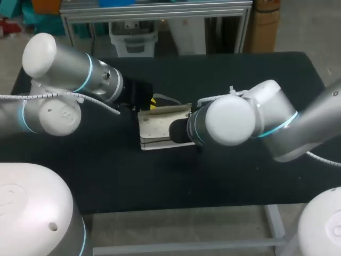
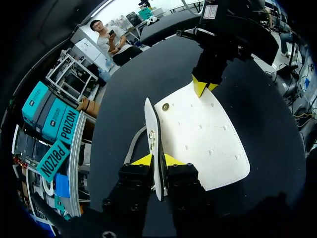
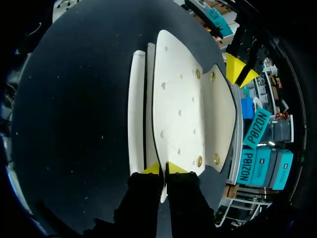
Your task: Pick up the bag, open it, inspect its contents, close it, and place it on the opposite side
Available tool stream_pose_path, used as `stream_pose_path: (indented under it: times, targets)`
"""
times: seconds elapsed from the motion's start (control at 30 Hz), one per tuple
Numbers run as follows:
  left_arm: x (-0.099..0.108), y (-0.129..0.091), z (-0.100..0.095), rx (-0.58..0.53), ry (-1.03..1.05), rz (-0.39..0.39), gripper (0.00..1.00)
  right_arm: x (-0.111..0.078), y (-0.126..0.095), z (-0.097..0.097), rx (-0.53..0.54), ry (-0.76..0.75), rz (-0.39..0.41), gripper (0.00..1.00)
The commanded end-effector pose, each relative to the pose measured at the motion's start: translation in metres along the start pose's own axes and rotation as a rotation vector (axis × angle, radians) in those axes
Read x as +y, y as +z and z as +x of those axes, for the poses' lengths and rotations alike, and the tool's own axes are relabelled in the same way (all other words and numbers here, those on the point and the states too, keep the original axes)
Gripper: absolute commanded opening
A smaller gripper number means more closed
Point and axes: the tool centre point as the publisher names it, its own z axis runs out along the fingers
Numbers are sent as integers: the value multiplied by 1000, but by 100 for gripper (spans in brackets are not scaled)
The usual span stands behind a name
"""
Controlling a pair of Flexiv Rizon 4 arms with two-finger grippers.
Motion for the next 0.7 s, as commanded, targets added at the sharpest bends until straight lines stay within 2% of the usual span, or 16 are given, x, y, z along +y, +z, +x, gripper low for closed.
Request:
stream_pose_path:
  times: [0.03, 0.13, 0.23, 0.43, 0.53, 0.63, 0.7]
  targets:
    - [2, 4, 7, 9, 15, 24, 49, -1, 0, 1, -3, 0, -3, 0]
    - [1, 6, 16, 13, 26, 45, 65, -1, 0, 1, -3, 0, -3, 0]
    - [0, 6, 21, 16, 37, 57, 67, -1, 0, 1, -3, 0, -3, 0]
    - [-2, 7, 27, 6, 45, 70, 62, -1, 0, 1, -3, 0, -3, 0]
    - [0, 15, 22, 20, 26, 64, 59, -1, 0, 1, -3, 0, -3, 0]
    - [4, 23, 14, 53, -11, 53, 53, -1, 0, 1, -3, 0, -3, 0]
    - [4, 27, 11, 69, -25, 59, 53, -1, 0, 1, -3, 0, -3, 0]
